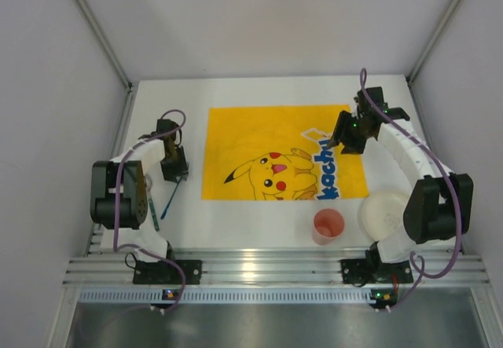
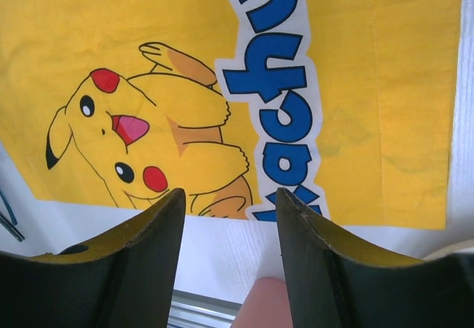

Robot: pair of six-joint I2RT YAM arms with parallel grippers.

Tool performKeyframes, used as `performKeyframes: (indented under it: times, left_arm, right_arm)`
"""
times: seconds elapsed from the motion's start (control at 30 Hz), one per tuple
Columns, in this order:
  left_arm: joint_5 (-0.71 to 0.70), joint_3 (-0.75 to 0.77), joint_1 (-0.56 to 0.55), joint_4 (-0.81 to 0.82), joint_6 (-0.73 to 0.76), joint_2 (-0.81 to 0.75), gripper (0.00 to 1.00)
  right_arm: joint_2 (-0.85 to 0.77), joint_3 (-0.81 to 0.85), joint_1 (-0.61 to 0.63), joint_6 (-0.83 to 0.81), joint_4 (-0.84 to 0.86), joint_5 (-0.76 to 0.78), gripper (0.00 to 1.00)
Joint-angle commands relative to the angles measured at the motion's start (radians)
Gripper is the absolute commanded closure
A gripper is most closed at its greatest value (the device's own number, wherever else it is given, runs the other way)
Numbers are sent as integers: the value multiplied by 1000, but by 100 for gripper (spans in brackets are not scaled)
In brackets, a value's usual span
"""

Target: Set the dinner table for one person

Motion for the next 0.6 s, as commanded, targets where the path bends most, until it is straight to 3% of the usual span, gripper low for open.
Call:
performKeyframes:
  times: [0.0,0.03,0.13,0.17,0.4,0.57]
  left_arm:
    - [-54,-22,69,59,12,103,62]
    - [-45,-19,81,60,14,110,65]
    - [-40,-11,112,63,15,136,94]
    - [-49,-8,112,62,15,143,100]
    - [-97,30,111,39,8,105,100]
    - [-101,263,28,-105,-57,28,100]
  right_arm:
    - [-31,-1,-19,-26,-15,20,48]
    - [-32,-1,-22,-29,-17,22,48]
    - [-45,-11,-39,-41,-21,20,48]
    - [-48,-15,-45,-43,-21,20,48]
    - [-84,-52,-62,-43,-15,3,49]
    - [-104,-72,-62,-41,-12,6,49]
